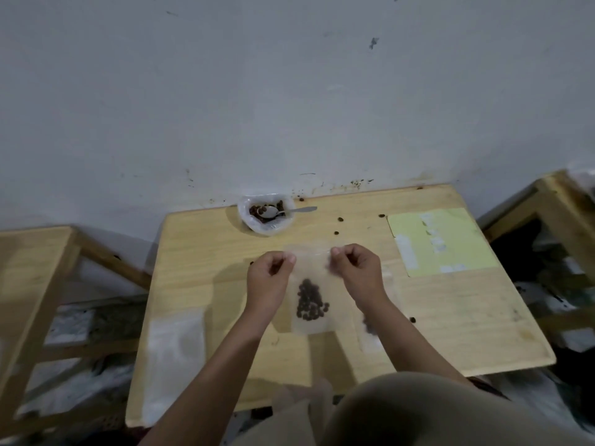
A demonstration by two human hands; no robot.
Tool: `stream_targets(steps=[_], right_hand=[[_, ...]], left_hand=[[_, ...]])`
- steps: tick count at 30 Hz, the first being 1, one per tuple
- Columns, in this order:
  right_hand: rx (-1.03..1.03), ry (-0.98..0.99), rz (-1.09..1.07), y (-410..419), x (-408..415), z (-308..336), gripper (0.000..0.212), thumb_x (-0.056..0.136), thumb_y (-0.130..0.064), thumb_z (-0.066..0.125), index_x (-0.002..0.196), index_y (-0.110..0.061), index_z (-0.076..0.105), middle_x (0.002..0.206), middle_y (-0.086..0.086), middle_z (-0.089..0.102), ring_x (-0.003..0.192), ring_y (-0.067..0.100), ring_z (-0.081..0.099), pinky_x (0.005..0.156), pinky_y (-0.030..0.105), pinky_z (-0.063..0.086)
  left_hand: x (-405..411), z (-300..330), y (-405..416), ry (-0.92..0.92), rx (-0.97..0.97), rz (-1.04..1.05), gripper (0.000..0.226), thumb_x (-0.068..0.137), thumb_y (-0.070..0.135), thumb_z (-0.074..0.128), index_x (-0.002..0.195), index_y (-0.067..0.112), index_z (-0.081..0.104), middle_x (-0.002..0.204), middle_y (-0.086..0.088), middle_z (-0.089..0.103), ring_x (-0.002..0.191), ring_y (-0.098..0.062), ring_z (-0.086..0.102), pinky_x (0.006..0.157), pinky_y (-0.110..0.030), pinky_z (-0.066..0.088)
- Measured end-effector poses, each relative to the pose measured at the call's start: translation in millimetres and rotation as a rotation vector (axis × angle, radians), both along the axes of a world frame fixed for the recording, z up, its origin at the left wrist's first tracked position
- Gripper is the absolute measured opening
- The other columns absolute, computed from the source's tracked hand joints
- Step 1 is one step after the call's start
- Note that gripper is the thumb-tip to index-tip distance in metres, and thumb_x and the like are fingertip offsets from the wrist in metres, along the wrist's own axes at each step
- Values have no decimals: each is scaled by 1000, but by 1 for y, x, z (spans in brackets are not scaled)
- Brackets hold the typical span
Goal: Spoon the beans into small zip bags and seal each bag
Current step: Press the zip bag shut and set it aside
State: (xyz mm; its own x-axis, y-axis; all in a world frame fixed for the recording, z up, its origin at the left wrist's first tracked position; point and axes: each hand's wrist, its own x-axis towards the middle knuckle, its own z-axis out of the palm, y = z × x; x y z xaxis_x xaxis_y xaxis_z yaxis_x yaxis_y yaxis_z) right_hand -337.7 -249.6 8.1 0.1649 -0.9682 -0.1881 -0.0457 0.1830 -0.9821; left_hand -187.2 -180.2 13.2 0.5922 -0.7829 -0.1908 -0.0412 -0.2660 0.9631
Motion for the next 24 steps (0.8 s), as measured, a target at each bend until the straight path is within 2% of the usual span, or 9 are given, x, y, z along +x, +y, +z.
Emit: stream_targets(steps=[2, 6, 10, 12, 15, 18, 20, 22, 24], right_hand=[[-21, 22, -27, 2, -8, 1, 20, 89, -11, 62, 69, -10, 63, 64, 7, 64, 63, 17, 59, 66, 31, 51], [-27, 21, -26, 7, -19, 3, 19, 90, -13, 61, 75, -1, 62, 67, 8, 65, 64, 15, 62, 67, 30, 54], [80, -58, 22, 13, -26, 6, 16, 89, -14, 63, 76, -5, 64, 74, 9, 67, 73, 16, 67, 73, 35, 59], [91, -52, 50, 15, -30, 5, 11, 87, -12, 66, 79, -3, 67, 76, 10, 67, 76, 19, 66, 72, 32, 58], [85, -34, 22, 16, -34, 3, 10, 84, -11, 68, 75, -7, 69, 71, 5, 67, 71, 17, 63, 69, 32, 54], [94, -32, 8, 14, -41, 1, 16, 82, -11, 71, 73, 2, 66, 70, 14, 62, 69, 21, 57, 67, 33, 48], [117, -25, 9, 14, -45, -1, 20, 81, -14, 72, 73, 3, 64, 73, 20, 59, 69, 24, 57, 67, 39, 49], [150, -7, -7, 15, -50, -2, 21, 81, -17, 73, 75, 1, 64, 77, 24, 62, 71, 27, 60, 69, 45, 51], [182, -15, -42, 17, -55, -3, 23, 80, -15, 73, 78, 6, 63, 79, 24, 63, 71, 27, 61, 68, 44, 51]], left_hand=[[-8, 1, -1, -27, -4, -43, 14, 85, 13, 68, 74, 19, 64, 75, -3, 66, 71, -16, 60, 73, -34, 50], [-17, 0, -2, -85, -6, -124, 17, 88, 12, 62, 72, 9, 60, 68, -4, 59, 64, -13, 53, 65, -26, 44], [-20, 0, -3, -86, 4, -153, 24, 89, 13, 60, 66, 16, 55, 66, -1, 57, 63, -10, 52, 63, -20, 42], [-24, 0, -2, -50, 3, -155, 21, 89, 13, 61, 69, 15, 57, 68, -2, 59, 64, -9, 54, 64, -20, 44], [-31, 2, -1, 57, 19, -164, 17, 89, 13, 61, 74, 7, 59, 66, -1, 59, 60, -6, 54, 61, -21, 44], [-39, 3, -4, 133, 50, -246, 12, 85, 15, 68, 79, 5, 65, 67, 3, 65, 60, -4, 59, 57, -19, 46], [-45, 2, -7, 144, 66, -265, 7, 81, 16, 72, 83, 10, 69, 74, -1, 70, 66, -7, 64, 61, -22, 50], [-51, 0, -10, 126, 76, -247, 11, 80, 15, 73, 85, 6, 69, 79, -6, 71, 69, -11, 65, 65, -26, 52], [-58, 0, -13, 98, 86, -236, 12, 80, 16, 73, 85, 6, 69, 79, -5, 71, 69, -11, 64, 65, -24, 52]])
